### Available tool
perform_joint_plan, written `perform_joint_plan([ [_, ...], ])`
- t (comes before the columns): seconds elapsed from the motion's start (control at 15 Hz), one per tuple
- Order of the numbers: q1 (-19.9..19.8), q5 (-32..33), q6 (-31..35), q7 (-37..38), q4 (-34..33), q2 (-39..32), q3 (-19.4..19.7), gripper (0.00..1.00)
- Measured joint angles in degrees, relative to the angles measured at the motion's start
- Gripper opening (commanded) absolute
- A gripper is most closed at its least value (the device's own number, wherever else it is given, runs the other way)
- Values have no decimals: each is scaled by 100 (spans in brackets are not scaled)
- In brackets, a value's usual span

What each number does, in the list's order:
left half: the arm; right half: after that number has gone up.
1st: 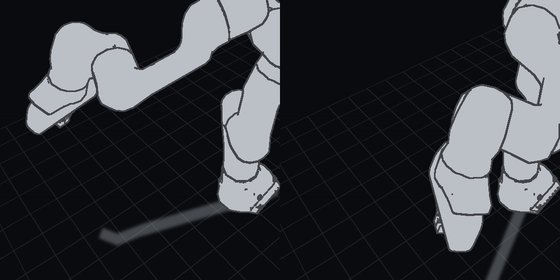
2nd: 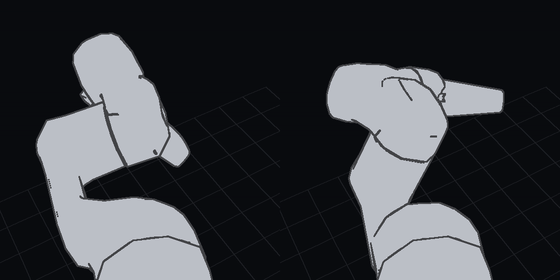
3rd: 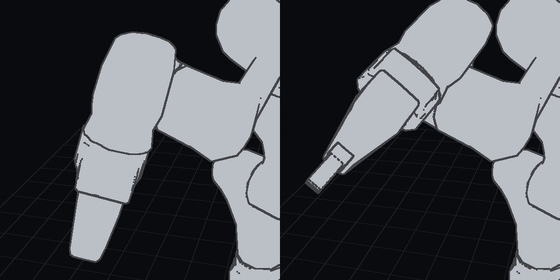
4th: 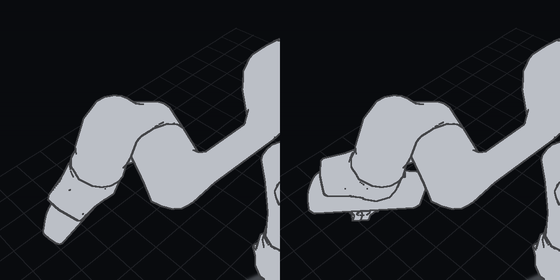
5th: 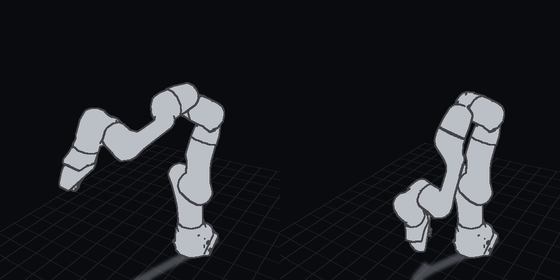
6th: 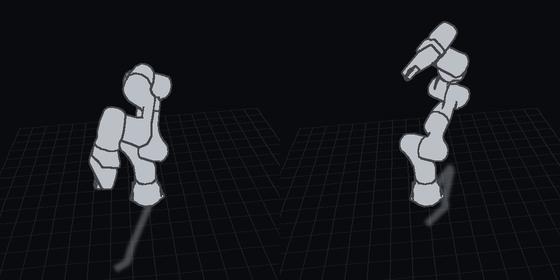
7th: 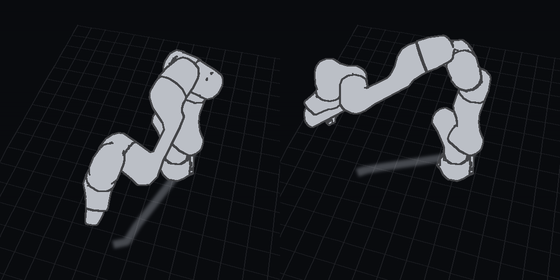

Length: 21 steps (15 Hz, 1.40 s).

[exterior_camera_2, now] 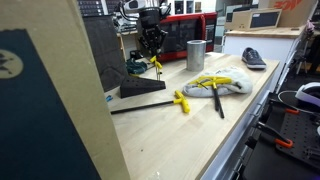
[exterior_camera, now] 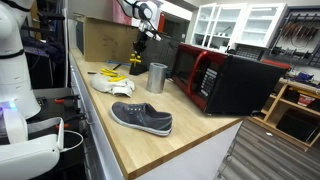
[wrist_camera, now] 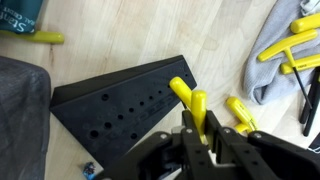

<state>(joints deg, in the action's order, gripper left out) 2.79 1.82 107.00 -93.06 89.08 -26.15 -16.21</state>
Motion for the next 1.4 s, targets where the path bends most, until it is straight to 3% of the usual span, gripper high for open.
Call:
perform_joint_plan([
  [0.07,0,0,0,0,0,0,0,4],
  [0.4,118,-1,22,344,2,-13,118,4],
  [1.4,290,197,205,304,3,-14,197,4],
])
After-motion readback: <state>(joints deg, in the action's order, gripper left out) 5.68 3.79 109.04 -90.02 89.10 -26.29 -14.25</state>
